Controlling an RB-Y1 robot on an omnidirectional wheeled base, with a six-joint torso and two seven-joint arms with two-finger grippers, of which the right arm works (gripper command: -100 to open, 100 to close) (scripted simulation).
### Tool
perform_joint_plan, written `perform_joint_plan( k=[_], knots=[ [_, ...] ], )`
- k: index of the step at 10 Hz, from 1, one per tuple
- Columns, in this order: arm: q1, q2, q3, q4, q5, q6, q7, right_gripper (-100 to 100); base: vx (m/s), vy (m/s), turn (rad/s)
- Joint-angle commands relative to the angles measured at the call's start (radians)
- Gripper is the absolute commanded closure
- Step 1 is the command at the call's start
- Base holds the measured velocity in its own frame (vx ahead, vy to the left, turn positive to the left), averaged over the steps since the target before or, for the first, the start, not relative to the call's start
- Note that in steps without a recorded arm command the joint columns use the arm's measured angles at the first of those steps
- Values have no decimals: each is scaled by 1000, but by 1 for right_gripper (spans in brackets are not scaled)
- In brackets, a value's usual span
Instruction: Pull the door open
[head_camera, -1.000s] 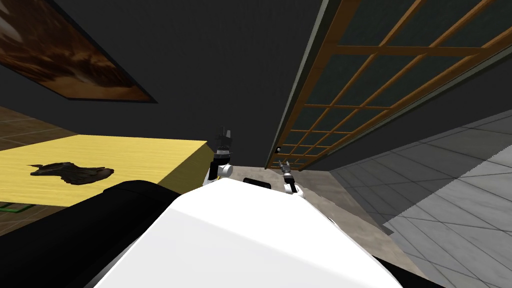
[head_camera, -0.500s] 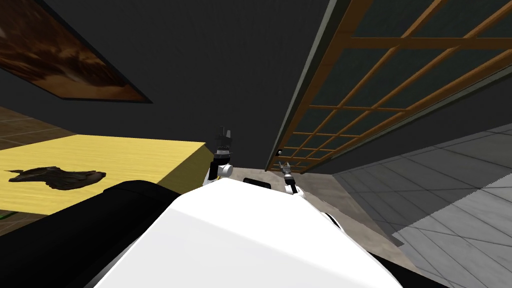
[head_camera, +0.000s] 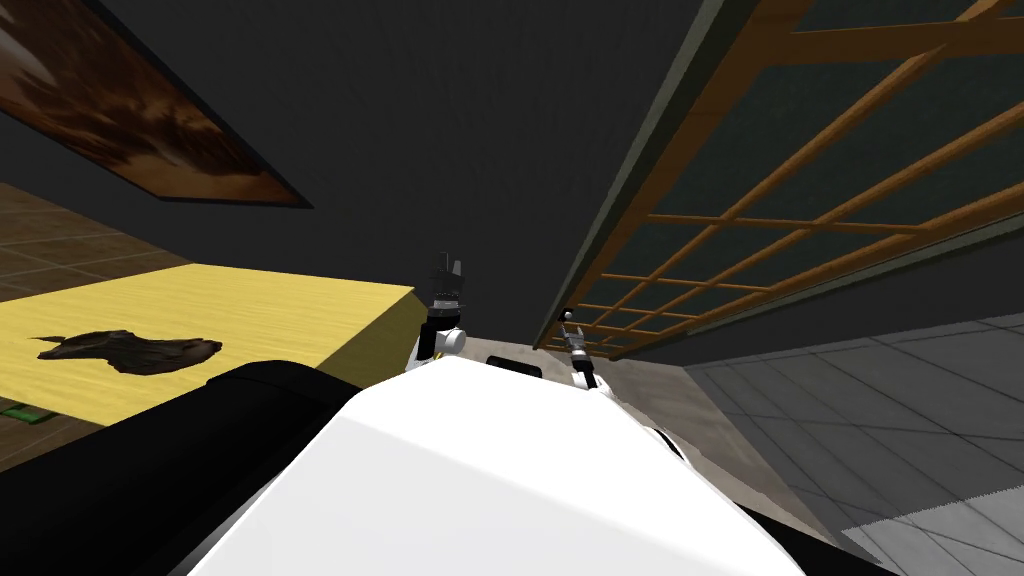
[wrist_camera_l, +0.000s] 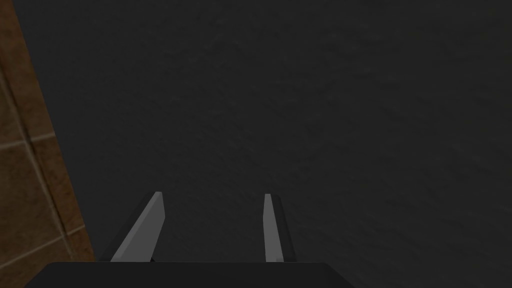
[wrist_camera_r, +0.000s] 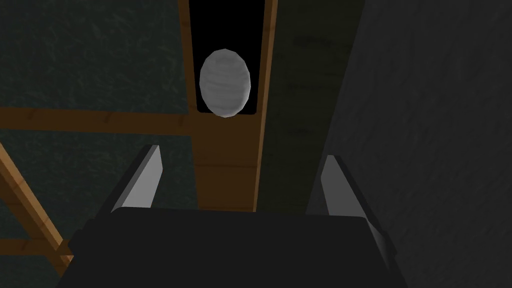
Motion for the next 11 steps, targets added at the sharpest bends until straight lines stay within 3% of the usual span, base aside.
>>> perform_joint_plan(
  k=[1, 3, 4, 6, 8, 9, 11],
  knots=[
    [1, 3, -41, 9, 20, -5, -2, -100, 171, 19, 148],
    [1, 7, -83, 22, 40, -12, -5, -100, 157, 10, 117],
    [1, 7, -83, 22, 40, -12, -5, -100, 105, -4, 60],
    [1, 11, -117, 32, 55, -18, -7, -100, 97, -13, 60],
    [17, 14, -110, 15, 58, -7, -10, -100, 16, -4, 13],
    [17, 14, -110, 15, 58, -7, -10, 100, -7, 1, -13],
    [17, 14, -110, 15, 58, -7, -10, 100, 3, -15, -14]
  ],
)
